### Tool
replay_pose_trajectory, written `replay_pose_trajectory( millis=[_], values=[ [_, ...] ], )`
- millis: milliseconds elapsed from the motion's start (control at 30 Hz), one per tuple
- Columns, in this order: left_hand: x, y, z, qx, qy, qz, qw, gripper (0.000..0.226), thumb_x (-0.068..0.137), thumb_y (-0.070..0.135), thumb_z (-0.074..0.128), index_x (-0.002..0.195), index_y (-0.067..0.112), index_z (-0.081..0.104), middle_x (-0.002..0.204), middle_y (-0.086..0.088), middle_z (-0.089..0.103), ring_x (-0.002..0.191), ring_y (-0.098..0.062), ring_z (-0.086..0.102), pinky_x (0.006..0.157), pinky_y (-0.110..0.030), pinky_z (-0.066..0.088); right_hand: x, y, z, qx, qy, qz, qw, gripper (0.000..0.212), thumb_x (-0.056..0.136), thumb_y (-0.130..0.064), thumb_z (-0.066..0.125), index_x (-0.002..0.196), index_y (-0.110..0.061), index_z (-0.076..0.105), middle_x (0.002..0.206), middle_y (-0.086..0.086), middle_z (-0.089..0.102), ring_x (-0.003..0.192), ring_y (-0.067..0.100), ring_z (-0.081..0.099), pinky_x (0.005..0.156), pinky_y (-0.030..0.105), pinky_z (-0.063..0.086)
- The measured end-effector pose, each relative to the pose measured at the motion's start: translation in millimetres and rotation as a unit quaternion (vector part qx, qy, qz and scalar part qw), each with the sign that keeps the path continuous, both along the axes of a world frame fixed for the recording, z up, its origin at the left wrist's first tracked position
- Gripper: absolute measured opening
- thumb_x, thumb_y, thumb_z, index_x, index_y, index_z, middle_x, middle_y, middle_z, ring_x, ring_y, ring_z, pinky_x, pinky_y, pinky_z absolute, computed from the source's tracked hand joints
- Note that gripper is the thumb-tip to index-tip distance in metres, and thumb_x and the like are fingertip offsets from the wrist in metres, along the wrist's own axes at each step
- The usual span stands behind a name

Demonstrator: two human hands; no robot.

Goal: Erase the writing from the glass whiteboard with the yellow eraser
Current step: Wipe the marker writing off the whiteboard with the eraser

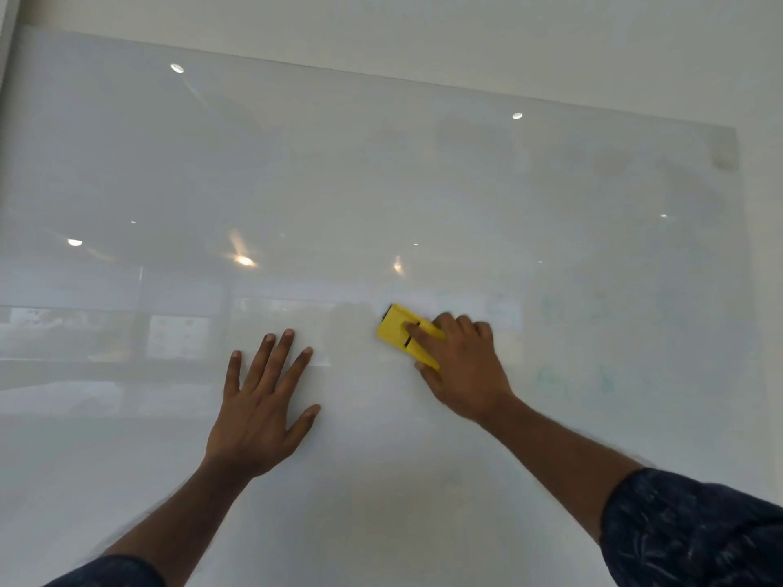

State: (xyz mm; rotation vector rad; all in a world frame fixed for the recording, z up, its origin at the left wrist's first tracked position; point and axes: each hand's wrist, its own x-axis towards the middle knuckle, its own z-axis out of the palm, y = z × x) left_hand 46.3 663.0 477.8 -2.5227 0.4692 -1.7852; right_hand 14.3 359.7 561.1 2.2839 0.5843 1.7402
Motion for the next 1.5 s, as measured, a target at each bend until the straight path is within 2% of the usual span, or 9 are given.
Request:
replay_pose_trajectory(
  millis=[167,367,533,767,833,1033,1300,1400,1500],
  values=[
    [1,0,4,0.012,-0.009,0.003,1.000,0.078,0.092,0.061,0.038,0.159,0.024,0.021,0.170,-0.006,0.009,0.156,-0.026,0.007,0.121,-0.061,0.013,4,-11,-39,-0.158,-0.002,0.020,0.987,0.055,0.078,-0.039,0.064,0.131,-0.029,0.053,0.110,0.009,0.059,0.086,0.030,0.055,0.077,0.041,0.039],
    [1,2,24,0.031,-0.016,0.010,0.999,0.076,0.093,0.063,0.038,0.158,0.025,0.025,0.169,-0.007,0.011,0.156,-0.027,0.011,0.121,-0.059,0.013,1,-9,55,-0.010,-0.026,-0.039,0.999,0.055,0.082,-0.042,0.061,0.135,-0.032,0.050,0.112,0.009,0.055,0.092,0.032,0.053,0.079,0.041,0.034],
    [5,-4,25,0.015,-0.021,0.004,1.000,0.075,0.093,0.061,0.037,0.158,0.024,0.025,0.169,-0.006,0.010,0.156,-0.026,0.009,0.121,-0.060,0.012,2,8,66,-0.010,-0.013,-0.031,0.999,0.056,0.084,-0.041,0.060,0.138,-0.033,0.048,0.120,0.009,0.054,0.100,0.033,0.050,0.084,0.043,0.032],
    [1,-7,23,0.004,-0.010,-0.002,1.000,0.075,0.093,0.058,0.036,0.159,0.023,0.023,0.170,-0.006,0.007,0.156,-0.026,0.004,0.121,-0.062,0.014,1,-12,-14,-0.207,-0.009,0.004,0.978,0.058,0.075,-0.042,0.072,0.129,-0.031,0.055,0.109,0.007,0.060,0.087,0.028,0.056,0.079,0.042,0.045],
    [0,-7,24,0.004,-0.005,0.000,1.000,0.075,0.094,0.058,0.036,0.159,0.023,0.023,0.170,-0.006,0.007,0.156,-0.026,0.004,0.120,-0.062,0.015,2,-19,5,-0.190,-0.018,-0.013,0.981,0.057,0.074,-0.041,0.073,0.128,-0.031,0.057,0.109,0.008,0.062,0.087,0.030,0.058,0.080,0.043,0.045],
    [-4,-11,23,-0.006,0.007,-0.003,1.000,0.075,0.094,0.057,0.035,0.159,0.023,0.020,0.170,-0.007,0.007,0.156,-0.026,0.002,0.121,-0.062,0.015,0,-15,73,0.011,-0.011,-0.060,0.998,0.054,0.084,-0.040,0.060,0.136,-0.035,0.047,0.121,0.007,0.053,0.099,0.032,0.050,0.085,0.044,0.031],
    [-7,-17,18,-0.010,0.013,-0.001,1.000,0.075,0.094,0.057,0.034,0.159,0.020,0.023,0.169,-0.008,0.009,0.156,-0.027,0.006,0.121,-0.061,0.015,0,-32,-21,-0.149,-0.005,-0.009,0.989,0.058,0.070,-0.041,0.076,0.125,-0.031,0.059,0.110,0.007,0.062,0.086,0.029,0.059,0.081,0.042,0.031],
    [-9,-32,24,0.009,0.016,0.005,1.000,0.074,0.094,0.057,0.035,0.158,0.020,0.026,0.169,-0.008,0.012,0.155,-0.029,0.009,0.120,-0.062,0.016,-4,-51,5,-0.082,-0.002,-0.051,0.995,0.057,0.072,-0.038,0.076,0.126,-0.031,0.059,0.112,0.007,0.062,0.090,0.031,0.059,0.083,0.044,0.039],
    [-10,-54,32,0.000,0.035,0.003,0.999,0.076,0.092,0.058,0.037,0.158,0.021,0.027,0.169,-0.006,0.012,0.154,-0.036,0.009,0.119,-0.064,0.017,-6,-59,45,0.009,0.013,-0.102,0.995,0.054,0.084,-0.042,0.061,0.137,-0.036,0.046,0.118,0.005,0.053,0.098,0.030,0.051,0.085,0.043,0.031]
  ],
)
